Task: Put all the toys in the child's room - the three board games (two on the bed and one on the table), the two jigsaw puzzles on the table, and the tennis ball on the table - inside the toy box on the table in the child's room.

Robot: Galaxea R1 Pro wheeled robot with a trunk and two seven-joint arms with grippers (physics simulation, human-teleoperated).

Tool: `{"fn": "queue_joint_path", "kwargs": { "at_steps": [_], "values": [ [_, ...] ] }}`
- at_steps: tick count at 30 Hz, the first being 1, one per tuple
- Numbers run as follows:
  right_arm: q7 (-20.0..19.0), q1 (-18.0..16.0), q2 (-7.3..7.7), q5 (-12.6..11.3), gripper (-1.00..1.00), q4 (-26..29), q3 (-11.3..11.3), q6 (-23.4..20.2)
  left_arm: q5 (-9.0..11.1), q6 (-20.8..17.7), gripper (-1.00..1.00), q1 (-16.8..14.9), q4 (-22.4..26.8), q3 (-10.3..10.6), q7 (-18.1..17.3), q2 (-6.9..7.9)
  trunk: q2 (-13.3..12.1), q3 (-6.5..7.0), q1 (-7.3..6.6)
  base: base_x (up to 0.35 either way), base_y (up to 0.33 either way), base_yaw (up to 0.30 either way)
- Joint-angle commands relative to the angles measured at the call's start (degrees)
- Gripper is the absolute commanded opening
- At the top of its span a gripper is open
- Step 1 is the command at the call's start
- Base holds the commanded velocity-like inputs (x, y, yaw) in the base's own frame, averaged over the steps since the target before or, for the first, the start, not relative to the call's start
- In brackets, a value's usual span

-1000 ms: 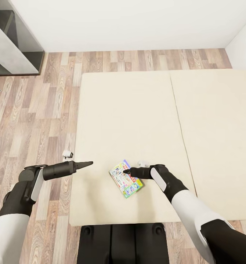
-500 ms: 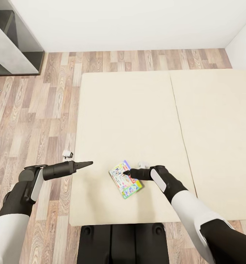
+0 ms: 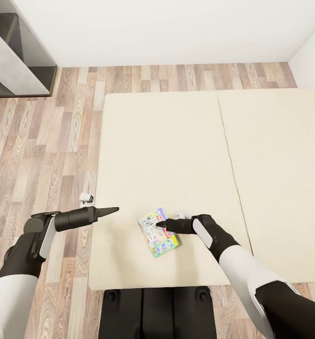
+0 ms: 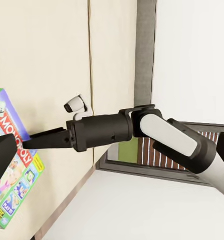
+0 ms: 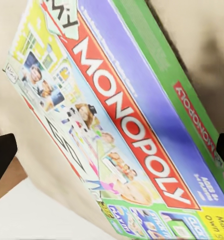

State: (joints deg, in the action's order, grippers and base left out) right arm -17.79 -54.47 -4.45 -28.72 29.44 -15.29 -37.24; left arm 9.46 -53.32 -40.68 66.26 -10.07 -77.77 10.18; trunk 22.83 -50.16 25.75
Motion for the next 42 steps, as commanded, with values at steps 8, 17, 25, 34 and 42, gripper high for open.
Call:
{"fn": "queue_joint_path", "kwargs": {
  "at_steps": [8,17,25,34,42],
  "values": [
    [-1.9,0.0,-0.34,0.1,1.0,0.0,-0.1,-0.2,0.1,-0.6,1.0,0.0,0.0,0.0,-0.1,0.01,0.1,-0.06,0.03,0.0,0.0,0.0],
    [-2.0,0.0,-0.52,0.3,1.0,0.0,-0.2,0.2,0.1,-0.6,1.0,0.0,0.0,0.1,0.0,0.01,0.1,-0.06,0.03,0.0,0.0,0.0],
    [-2.0,0.0,-0.36,0.4,1.0,0.0,-0.3,0.4,0.1,-0.6,1.0,0.0,0.0,0.1,0.1,0.01,0.1,-0.06,0.03,0.0,0.0,0.0],
    [-1.9,0.8,-1.26,0.3,1.0,0.1,-0.3,1.4,0.0,-0.4,1.0,0.8,-0.2,0.1,0.2,-1.04,0.1,-0.06,0.03,0.0,0.0,0.0],
    [-1.9,1.0,-2.02,0.3,1.0,0.1,-0.3,2.6,0.0,-0.4,1.0,1.3,-0.2,0.1,0.3,-1.5,0.1,-0.06,0.03,0.0,0.0,0.0]
  ]
}}
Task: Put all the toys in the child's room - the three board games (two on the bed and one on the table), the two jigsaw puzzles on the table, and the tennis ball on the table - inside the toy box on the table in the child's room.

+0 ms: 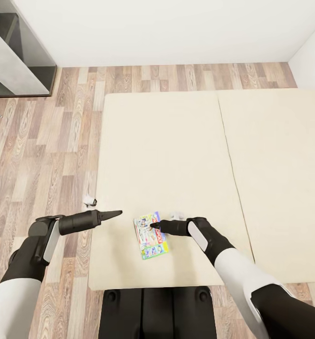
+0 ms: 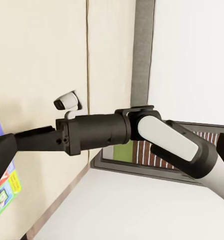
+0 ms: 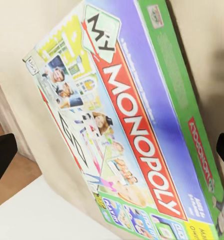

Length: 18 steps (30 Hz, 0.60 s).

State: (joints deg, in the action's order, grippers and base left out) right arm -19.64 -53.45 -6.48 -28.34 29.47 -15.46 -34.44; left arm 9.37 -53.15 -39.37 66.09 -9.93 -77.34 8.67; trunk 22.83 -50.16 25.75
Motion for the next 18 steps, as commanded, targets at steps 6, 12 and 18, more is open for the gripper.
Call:
{"fn": "queue_joint_path", "kwargs": {
  "at_steps": [6,12,18],
  "values": [
    [-0.1,0.0,-0.17,0.0,1.0,0.0,-0.1,0.1,0.1,-0.6,1.0,0.1,0.0,0.0,-0.1,-0.04,0.1,-0.06,0.03,0.0,0.0,0.0],
    [-0.1,0.0,-0.19,0.0,1.0,0.0,-0.1,0.1,0.1,-0.5,1.0,0.1,0.0,0.0,-0.1,-0.05,0.1,-0.06,0.03,0.0,0.0,0.0],
    [-0.1,0.0,-0.29,0.0,1.0,0.0,-0.1,0.2,0.1,-0.5,1.0,0.1,0.0,0.0,-0.1,-0.05,0.1,-0.06,0.03,0.0,0.0,0.0]
  ]
}}
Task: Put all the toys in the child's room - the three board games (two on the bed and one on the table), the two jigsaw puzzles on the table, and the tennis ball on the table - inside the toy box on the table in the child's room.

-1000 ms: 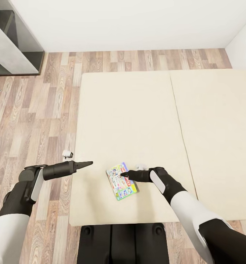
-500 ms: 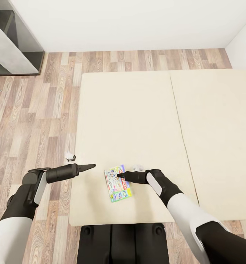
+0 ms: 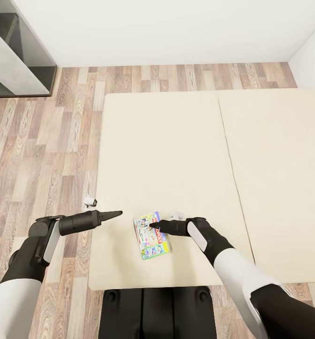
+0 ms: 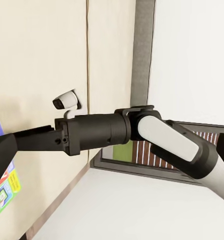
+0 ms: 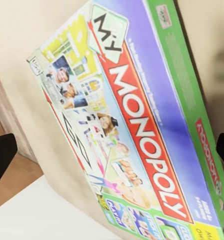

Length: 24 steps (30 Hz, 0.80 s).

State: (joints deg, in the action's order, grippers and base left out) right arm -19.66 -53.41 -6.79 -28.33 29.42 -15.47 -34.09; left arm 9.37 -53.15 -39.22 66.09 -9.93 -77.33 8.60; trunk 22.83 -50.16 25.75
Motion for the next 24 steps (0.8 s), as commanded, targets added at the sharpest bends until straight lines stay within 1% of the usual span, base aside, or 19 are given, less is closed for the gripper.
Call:
{"fn": "queue_joint_path", "kwargs": {
  "at_steps": [1,24],
  "values": [
    [0.0,0.0,-0.01,-0.1,1.0,0.0,-0.1,-0.2,0.1,-0.6,1.0,0.0,0.0,0.0,-0.1,0.03,0.1,-0.06,0.03,0.0,0.0,0.0],
    [-0.1,0.0,-0.07,-0.1,1.0,0.0,-0.1,-0.2,0.1,-0.6,1.0,0.0,0.0,0.0,-0.1,0.02,0.1,-0.06,0.03,0.0,0.0,0.0]
  ]
}}
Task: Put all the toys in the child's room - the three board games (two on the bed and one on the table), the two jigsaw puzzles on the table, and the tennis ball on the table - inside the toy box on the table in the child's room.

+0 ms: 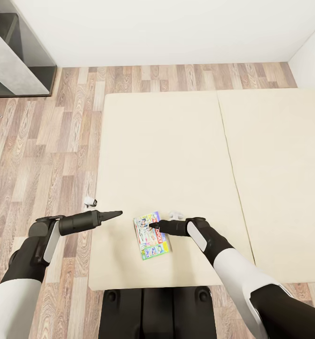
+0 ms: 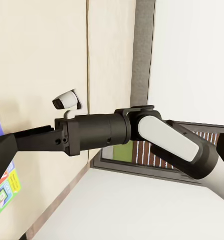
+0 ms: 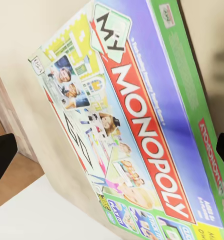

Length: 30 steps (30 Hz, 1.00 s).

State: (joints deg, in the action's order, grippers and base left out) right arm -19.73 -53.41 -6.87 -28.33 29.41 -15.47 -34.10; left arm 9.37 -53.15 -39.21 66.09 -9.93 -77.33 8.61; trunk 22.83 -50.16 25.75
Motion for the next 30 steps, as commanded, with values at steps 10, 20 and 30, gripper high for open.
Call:
{"fn": "queue_joint_path", "kwargs": {
  "at_steps": [10,20,30],
  "values": [
    [0.0,0.0,0.02,-0.1,1.0,0.0,-0.1,-0.3,0.1,-0.5,1.0,0.0,0.0,0.0,0.0,0.0,0.1,-0.06,0.03,0.0,0.0,0.0],
    [0.0,0.0,0.0,-0.1,1.0,0.0,-0.1,-0.3,0.1,-0.5,1.0,0.0,0.0,0.0,0.0,0.0,0.1,-0.06,0.03,-0.003,0.002,0.0],
    [0.0,0.0,-0.06,-0.1,1.0,-0.1,-0.1,-0.4,0.1,-0.6,1.0,-0.1,0.0,0.0,0.0,0.0,0.1,-0.06,0.03,-0.066,0.062,0.0]
  ]
}}
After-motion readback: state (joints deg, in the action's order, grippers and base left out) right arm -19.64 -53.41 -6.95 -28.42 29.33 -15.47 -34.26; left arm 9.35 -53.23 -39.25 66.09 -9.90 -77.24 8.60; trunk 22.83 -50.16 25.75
